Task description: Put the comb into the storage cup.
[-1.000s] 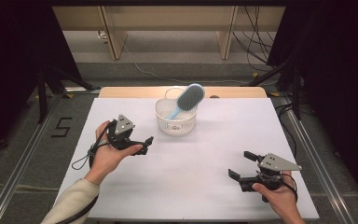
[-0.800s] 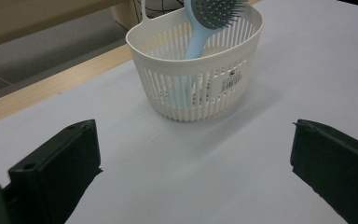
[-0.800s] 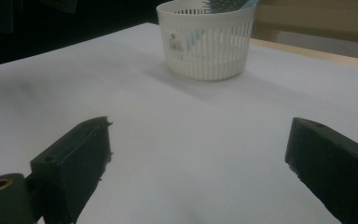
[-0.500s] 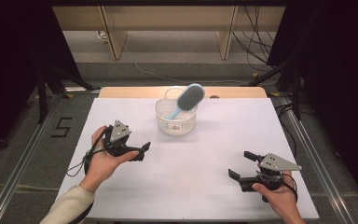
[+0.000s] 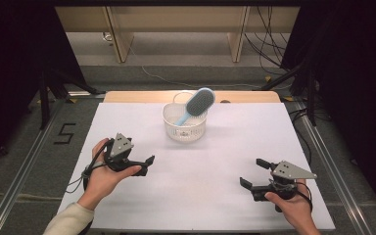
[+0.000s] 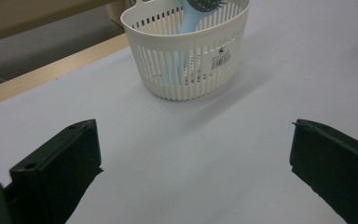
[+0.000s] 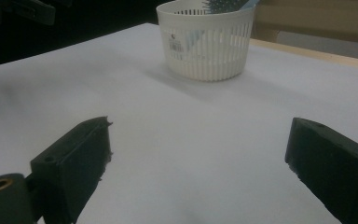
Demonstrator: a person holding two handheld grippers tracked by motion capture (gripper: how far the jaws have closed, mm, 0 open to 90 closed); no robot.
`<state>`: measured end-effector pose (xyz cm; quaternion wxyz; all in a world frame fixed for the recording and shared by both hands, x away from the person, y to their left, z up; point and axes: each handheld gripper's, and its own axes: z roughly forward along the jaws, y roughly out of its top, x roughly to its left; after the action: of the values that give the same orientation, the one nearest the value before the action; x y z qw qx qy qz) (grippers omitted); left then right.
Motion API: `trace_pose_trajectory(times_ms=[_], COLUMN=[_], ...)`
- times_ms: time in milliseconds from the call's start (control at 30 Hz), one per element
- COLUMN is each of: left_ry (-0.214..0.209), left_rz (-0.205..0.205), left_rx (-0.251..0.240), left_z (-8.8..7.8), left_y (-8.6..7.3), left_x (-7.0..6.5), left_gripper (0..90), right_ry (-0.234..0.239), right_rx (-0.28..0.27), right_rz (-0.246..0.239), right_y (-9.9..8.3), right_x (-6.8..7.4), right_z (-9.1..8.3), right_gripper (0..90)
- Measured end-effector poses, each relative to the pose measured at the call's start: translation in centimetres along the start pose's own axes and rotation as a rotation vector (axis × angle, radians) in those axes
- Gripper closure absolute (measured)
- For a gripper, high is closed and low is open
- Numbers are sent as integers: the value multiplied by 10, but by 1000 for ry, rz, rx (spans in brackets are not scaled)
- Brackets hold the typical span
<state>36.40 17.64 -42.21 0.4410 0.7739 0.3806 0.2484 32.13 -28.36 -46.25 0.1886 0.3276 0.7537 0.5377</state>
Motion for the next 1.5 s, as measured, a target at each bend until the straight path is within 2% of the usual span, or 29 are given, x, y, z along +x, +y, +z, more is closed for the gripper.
trace_pose_trajectory(times_ms=[167, 500, 733, 967, 1500], left_ry=[-21, -24, -28, -43, -54], left_rz=[10, 7, 30, 35, 59], left_rx=[1, 1, 1, -6, 6], left_z=[-4, -10, -15, -18, -24], left_y=[-5, -17, -25, -31, -57], left_x=[0, -1, -1, -2, -5], left_gripper=[18, 21, 20, 20, 21], right_ry=[0, 0, 0, 0, 2], right_rx=[-1, -2, -3, -2, -2], right_rz=[1, 2, 1, 0, -1], right_y=[0, 0, 0, 0, 0], right_x=[0, 0, 0, 0, 0], right_z=[0, 0, 0, 0, 0], right_gripper=[74, 74, 74, 74, 74])
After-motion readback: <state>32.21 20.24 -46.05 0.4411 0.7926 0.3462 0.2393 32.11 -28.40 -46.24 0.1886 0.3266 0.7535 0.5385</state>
